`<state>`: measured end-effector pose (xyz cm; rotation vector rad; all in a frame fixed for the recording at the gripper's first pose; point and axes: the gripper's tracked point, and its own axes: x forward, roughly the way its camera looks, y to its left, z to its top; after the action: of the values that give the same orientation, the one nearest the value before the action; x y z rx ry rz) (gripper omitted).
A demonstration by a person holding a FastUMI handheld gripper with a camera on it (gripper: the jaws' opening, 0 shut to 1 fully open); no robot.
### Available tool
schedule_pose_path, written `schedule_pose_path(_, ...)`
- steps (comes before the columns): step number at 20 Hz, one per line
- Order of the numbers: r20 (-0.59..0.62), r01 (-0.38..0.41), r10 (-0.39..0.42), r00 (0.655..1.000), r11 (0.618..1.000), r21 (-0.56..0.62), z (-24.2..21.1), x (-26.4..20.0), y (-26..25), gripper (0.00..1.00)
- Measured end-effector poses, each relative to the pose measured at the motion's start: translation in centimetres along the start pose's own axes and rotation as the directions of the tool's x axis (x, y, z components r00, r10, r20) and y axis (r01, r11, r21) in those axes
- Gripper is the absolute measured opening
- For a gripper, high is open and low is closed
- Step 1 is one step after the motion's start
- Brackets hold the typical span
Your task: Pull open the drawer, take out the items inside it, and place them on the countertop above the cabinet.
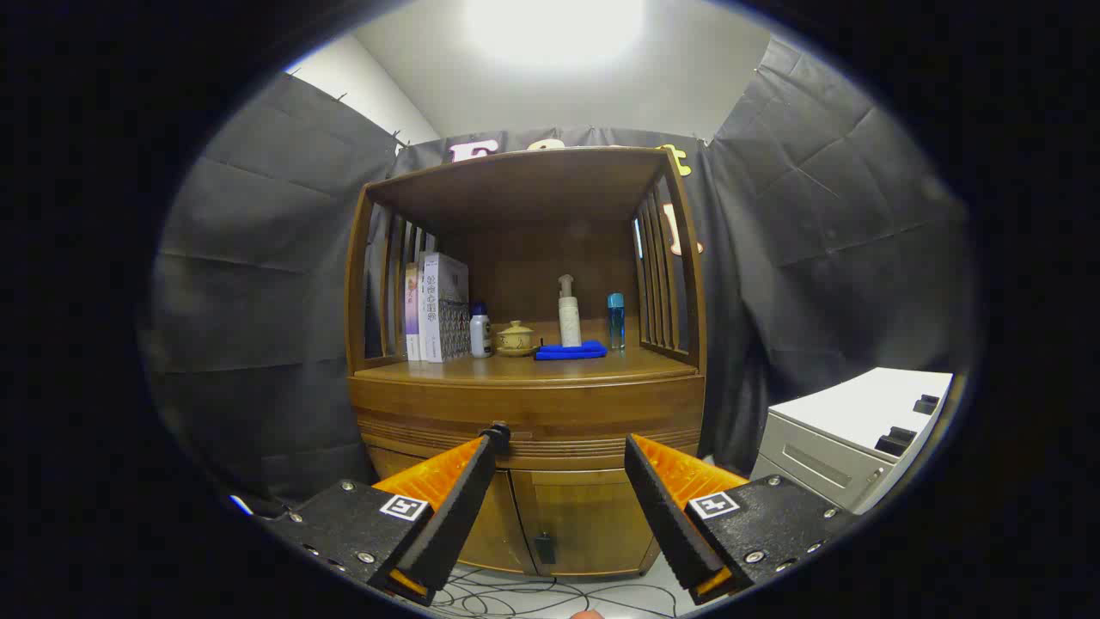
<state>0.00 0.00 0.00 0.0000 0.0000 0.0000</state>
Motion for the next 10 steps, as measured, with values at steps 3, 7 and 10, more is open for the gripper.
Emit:
schedule_pose_path(3,-0.007,0.016,-0.016,1.000,1.000,0.003,-0.3,0.1,-0.3,0.94)
schedule_pose_path(7,-0.018,0.009,-0.009,1.000,1.000,-0.001,-0.7,0.1,0.1,0.95)
schedule_pose_path(10,-0.028,-0.002,0.002,1.000,1.000,-0.002,-1.0,0.0,0.7,0.94)
